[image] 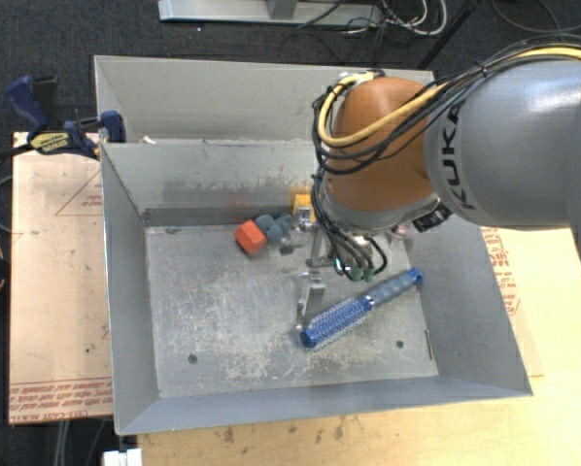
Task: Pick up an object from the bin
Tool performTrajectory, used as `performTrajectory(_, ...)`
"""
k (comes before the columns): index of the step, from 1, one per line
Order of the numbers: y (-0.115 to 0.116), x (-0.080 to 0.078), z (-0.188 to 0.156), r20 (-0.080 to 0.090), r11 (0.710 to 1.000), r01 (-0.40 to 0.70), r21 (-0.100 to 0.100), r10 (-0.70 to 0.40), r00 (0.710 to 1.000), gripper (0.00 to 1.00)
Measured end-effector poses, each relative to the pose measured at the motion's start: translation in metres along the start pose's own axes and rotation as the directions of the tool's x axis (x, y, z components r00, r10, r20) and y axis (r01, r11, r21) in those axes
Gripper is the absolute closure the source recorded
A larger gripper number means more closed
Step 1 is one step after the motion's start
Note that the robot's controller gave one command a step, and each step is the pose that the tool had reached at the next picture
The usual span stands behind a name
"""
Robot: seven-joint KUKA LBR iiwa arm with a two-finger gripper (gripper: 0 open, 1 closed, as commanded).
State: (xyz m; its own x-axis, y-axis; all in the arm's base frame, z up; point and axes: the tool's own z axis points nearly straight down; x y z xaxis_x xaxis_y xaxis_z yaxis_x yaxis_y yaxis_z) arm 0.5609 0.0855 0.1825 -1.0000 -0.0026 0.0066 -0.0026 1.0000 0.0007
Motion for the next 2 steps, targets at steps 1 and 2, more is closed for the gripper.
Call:
performTrajectory(1, -0.081, 0.009, 0.05, 0.001, 0.999, -0.053, 0.004, 0.053, 0.999, 0.0)
performTrajectory(2, -0.096, 0.017, 0.111, 0.022, 0.998, -0.065, -0.004, 0.065, 0.998, 0.0)
